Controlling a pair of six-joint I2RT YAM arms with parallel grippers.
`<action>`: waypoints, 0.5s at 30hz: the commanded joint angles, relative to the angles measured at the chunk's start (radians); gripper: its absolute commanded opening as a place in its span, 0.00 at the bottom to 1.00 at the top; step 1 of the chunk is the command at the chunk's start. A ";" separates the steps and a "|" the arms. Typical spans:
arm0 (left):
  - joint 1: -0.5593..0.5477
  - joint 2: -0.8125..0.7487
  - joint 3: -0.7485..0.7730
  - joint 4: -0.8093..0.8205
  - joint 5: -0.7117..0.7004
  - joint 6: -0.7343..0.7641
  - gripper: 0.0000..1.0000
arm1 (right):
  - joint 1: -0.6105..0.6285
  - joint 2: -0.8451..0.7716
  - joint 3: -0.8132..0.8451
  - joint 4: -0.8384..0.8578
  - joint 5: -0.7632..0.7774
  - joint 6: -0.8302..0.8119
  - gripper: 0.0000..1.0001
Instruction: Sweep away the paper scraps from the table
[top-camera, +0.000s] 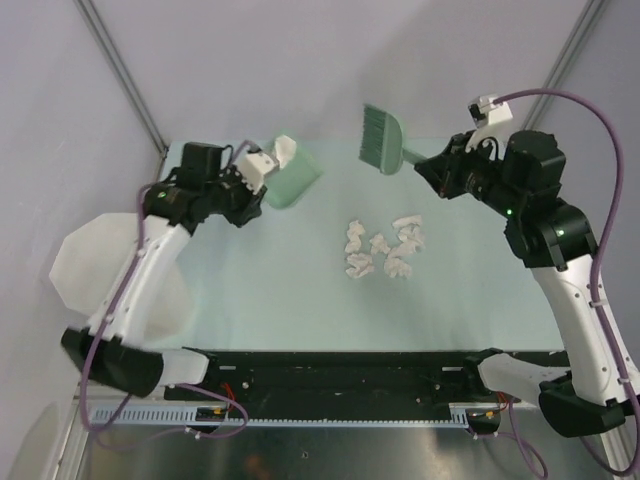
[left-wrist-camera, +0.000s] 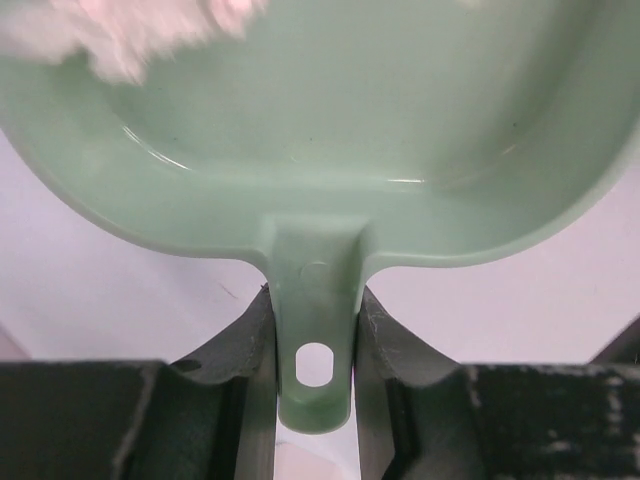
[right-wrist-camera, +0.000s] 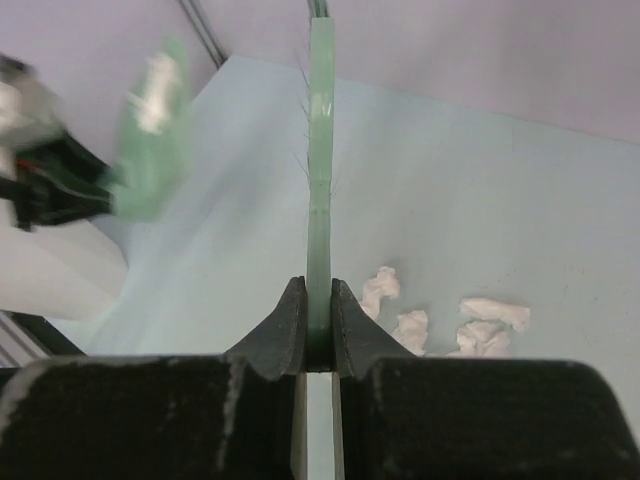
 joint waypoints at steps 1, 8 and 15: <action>0.018 -0.158 0.106 0.019 -0.077 -0.166 0.00 | -0.012 0.047 -0.090 0.048 -0.073 0.024 0.00; 0.187 -0.315 0.151 0.001 -0.226 -0.216 0.00 | -0.009 0.078 -0.157 0.076 -0.148 0.037 0.00; 0.369 -0.399 0.204 -0.192 -0.301 -0.110 0.00 | 0.036 0.096 -0.185 0.056 -0.164 0.016 0.00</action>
